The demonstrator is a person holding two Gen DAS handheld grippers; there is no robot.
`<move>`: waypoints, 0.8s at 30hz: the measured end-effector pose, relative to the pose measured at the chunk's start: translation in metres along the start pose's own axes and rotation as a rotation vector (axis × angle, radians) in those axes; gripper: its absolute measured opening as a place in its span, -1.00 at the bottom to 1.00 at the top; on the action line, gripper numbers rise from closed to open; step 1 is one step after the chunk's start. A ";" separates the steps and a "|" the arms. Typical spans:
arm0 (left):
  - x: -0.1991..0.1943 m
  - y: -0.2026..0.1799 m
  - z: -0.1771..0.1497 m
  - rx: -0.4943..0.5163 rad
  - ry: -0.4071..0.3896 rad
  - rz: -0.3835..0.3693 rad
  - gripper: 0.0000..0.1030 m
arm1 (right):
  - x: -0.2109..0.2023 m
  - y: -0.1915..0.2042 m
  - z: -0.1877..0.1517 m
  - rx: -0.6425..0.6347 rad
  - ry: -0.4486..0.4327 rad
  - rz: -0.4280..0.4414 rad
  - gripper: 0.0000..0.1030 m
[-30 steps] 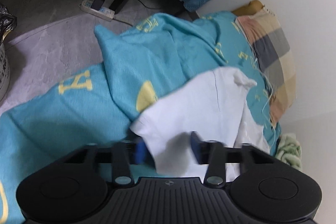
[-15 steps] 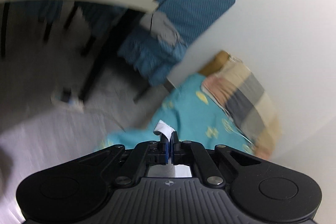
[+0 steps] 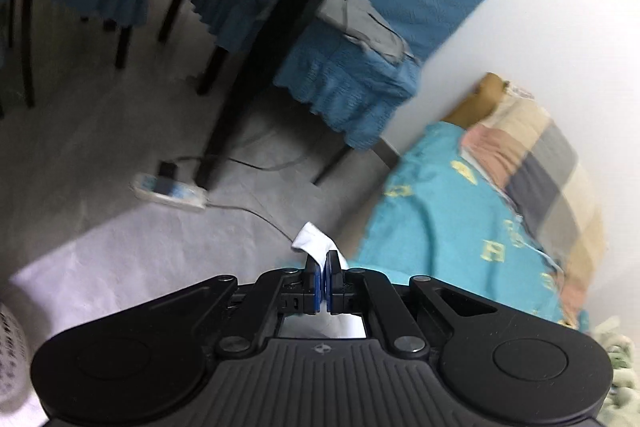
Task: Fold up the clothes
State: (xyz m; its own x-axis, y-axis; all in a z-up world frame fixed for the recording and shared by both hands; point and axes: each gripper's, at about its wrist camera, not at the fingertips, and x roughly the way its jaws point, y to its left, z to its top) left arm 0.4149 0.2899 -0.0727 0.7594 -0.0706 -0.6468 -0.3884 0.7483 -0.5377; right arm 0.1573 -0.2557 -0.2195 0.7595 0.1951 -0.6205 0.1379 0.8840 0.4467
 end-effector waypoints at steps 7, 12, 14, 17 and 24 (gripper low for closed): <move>-0.058 -0.038 0.013 0.103 -0.056 -0.271 -0.95 | -0.008 0.003 0.000 -0.002 -0.012 0.009 0.61; -0.051 0.018 -0.010 -0.016 -0.030 -0.106 -0.74 | -0.011 0.004 0.000 -0.004 -0.015 0.018 0.61; -0.046 0.047 -0.024 -0.083 -0.013 -0.046 -0.50 | -0.011 0.004 0.001 -0.004 -0.013 0.020 0.61; -0.044 0.084 -0.039 -0.179 -0.008 -0.032 -0.37 | -0.012 0.003 0.000 -0.001 -0.007 0.030 0.61; -0.045 0.113 -0.046 -0.234 0.036 -0.136 -0.02 | -0.011 0.004 -0.002 0.023 0.016 0.059 0.61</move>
State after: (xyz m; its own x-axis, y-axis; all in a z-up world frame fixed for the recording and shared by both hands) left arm 0.3132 0.3469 -0.1291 0.7956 -0.1866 -0.5764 -0.3970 0.5580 -0.7287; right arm 0.1485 -0.2531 -0.2124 0.7565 0.2537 -0.6028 0.1076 0.8608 0.4974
